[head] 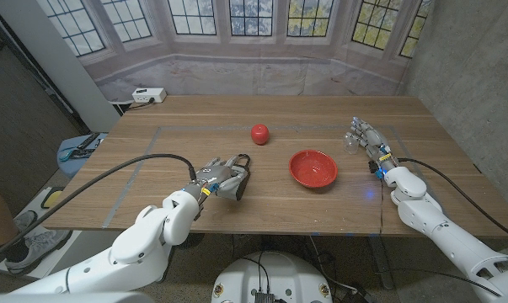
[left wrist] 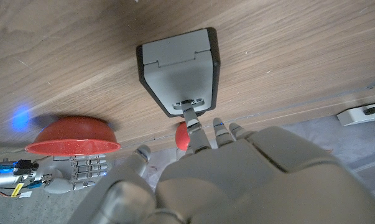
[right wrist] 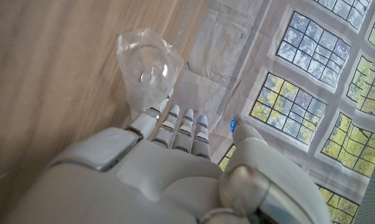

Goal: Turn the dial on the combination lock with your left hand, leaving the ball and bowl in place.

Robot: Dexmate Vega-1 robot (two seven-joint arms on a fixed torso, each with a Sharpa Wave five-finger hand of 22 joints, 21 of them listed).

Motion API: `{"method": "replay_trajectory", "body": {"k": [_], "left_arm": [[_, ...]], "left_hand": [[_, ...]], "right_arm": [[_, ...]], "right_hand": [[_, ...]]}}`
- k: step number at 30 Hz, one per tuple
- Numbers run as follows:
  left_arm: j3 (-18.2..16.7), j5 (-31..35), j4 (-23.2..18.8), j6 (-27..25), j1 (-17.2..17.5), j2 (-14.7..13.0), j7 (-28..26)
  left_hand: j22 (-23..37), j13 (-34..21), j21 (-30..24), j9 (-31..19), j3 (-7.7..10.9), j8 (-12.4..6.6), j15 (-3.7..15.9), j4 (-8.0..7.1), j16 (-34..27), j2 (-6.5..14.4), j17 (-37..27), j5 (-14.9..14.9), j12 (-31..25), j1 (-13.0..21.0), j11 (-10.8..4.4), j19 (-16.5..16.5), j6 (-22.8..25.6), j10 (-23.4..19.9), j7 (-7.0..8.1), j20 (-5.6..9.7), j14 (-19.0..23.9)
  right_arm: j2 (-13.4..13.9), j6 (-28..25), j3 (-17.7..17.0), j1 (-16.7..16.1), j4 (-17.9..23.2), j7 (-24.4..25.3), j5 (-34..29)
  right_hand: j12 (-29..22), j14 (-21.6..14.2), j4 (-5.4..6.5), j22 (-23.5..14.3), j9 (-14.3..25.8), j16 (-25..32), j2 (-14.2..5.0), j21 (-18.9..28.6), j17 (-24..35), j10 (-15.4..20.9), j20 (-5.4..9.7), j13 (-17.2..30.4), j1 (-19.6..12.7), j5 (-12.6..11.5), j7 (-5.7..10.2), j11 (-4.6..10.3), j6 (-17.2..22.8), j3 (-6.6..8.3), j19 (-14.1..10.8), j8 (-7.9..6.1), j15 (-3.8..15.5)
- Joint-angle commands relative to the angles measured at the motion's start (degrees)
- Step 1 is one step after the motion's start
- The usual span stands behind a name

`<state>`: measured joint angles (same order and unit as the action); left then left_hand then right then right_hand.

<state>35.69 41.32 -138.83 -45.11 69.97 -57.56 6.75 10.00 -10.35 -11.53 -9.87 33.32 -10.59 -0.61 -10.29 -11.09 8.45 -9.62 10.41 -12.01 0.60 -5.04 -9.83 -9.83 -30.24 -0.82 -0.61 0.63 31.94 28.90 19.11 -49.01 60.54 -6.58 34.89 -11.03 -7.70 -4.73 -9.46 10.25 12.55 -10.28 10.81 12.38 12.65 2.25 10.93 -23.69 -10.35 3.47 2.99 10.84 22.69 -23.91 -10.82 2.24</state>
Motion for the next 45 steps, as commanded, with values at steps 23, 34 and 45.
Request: {"method": "replay_trajectory", "body": {"k": [23, 34, 45], "left_arm": [[1.2, -0.1, -2.9, -3.7, 0.1, -1.6, -0.7], [1.4, -0.6, -3.0, -4.0, -0.2, -1.7, -0.9], [1.2, -1.2, -3.8, -5.1, 0.3, -2.1, -1.1]], "left_hand": [[0.1, -0.1, -0.4, -0.2, -0.13, -0.29, -0.01, 0.06, -0.2, 0.5, -0.1, 0.6, 0.0, -0.1, 0.25, -4.2, 0.2, -1.3, 0.05, 0.07, 0.7], [0.1, -0.1, -0.4, -0.2, -0.14, -0.24, 0.1, 0.08, -0.1, 0.5, -0.1, 0.6, 0.1, -0.1, 0.11, -4.1, 0.3, -1.6, 0.09, 0.07, 0.8], [0.1, -0.2, -0.4, -0.2, -0.15, -0.29, 0.1, 0.12, 0.0, 0.5, -0.1, 0.6, 0.2, 0.0, 0.18, -3.6, 0.7, -1.9, 0.41, 0.04, 1.1]], "right_arm": [[-0.5, 0.6, 0.1, 1.1, -1.7, -1.3, 0.3], [-0.6, 0.7, 0.1, 1.1, -2.0, -1.4, 0.4], [-0.4, 0.8, -0.1, 0.8, -1.6, -1.3, 0.5]], "right_hand": [[-0.2, 0.0, -0.01, -0.3, 0.2, 0.5, 0.07, 0.3, 0.2, 0.0, 3.11, 0.2, -0.6, 0.1, -0.07, -0.06, -0.3, 0.22, -0.3, -0.03, 3.28], [-0.2, 0.0, 0.01, -0.3, 0.2, 0.5, 0.07, 0.2, 0.2, 0.0, 3.18, 0.2, -0.6, 0.1, 0.01, 0.01, -0.4, 0.22, -0.2, -0.01, 3.36], [-0.2, 0.1, 0.01, -0.3, 0.2, 0.5, 0.06, 0.2, 0.2, 0.0, 3.17, 0.2, -0.6, 0.1, -0.04, 0.02, -0.4, 0.24, -0.2, -0.02, 3.34]]}}
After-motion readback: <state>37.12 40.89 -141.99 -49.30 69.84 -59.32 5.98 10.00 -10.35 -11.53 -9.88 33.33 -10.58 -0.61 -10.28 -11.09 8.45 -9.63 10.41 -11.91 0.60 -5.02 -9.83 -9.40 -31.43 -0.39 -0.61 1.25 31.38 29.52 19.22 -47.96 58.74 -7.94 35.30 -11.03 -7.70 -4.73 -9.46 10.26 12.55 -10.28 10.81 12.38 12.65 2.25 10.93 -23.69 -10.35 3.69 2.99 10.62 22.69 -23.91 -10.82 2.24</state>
